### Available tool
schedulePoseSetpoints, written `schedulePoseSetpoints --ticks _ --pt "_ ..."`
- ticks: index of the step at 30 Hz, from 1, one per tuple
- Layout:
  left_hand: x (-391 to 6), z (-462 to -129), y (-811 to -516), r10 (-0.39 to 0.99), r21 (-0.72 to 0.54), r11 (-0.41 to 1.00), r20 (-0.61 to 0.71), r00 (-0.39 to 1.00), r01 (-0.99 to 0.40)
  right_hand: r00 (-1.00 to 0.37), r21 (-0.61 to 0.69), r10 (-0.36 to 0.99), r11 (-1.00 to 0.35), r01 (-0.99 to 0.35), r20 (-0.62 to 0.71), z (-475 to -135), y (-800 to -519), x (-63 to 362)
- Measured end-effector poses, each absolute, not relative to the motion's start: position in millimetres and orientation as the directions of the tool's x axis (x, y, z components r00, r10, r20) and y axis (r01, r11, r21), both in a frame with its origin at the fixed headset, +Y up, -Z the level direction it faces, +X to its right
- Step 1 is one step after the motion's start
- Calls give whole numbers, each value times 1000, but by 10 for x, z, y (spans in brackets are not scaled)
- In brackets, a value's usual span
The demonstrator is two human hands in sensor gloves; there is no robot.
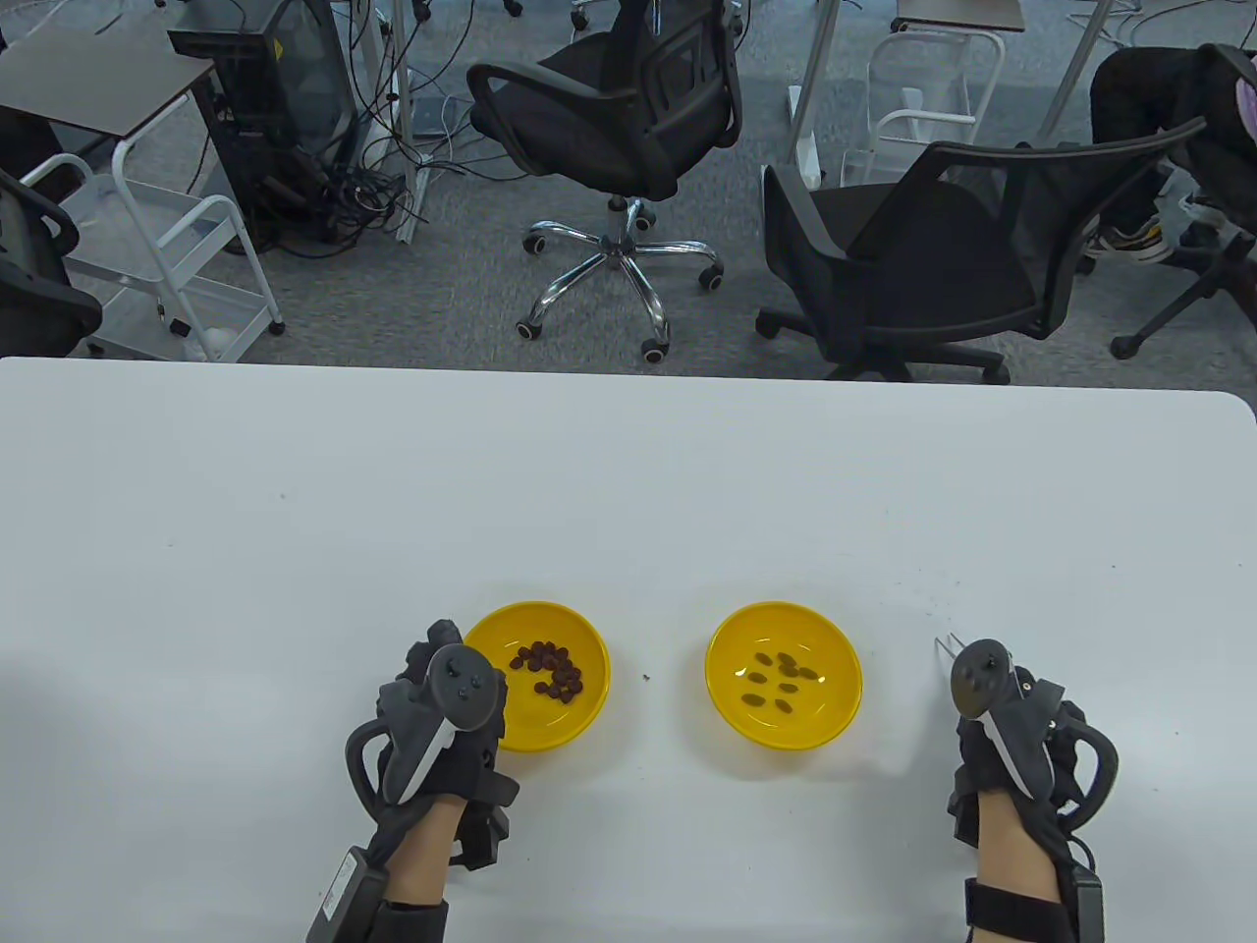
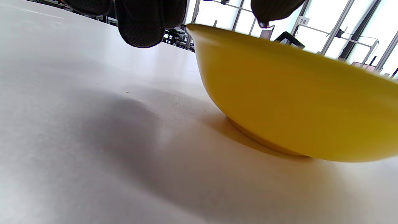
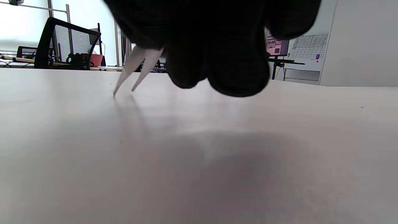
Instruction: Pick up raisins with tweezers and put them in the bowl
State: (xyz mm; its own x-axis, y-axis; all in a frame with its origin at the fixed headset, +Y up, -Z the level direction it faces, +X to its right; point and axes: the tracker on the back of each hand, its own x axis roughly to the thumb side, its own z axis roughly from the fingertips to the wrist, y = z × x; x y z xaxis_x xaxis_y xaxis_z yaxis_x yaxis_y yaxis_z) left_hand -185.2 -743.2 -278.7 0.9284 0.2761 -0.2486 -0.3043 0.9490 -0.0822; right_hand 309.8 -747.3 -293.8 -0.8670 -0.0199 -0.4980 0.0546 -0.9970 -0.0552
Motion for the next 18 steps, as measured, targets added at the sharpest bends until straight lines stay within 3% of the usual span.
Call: schedulePoseSetpoints --ticks 18 --pt "-1859 -2786 -7431 276 -100 945 -260 925 -310 -857 60 -108 -994 90 -504 -2969 -7579 3069"
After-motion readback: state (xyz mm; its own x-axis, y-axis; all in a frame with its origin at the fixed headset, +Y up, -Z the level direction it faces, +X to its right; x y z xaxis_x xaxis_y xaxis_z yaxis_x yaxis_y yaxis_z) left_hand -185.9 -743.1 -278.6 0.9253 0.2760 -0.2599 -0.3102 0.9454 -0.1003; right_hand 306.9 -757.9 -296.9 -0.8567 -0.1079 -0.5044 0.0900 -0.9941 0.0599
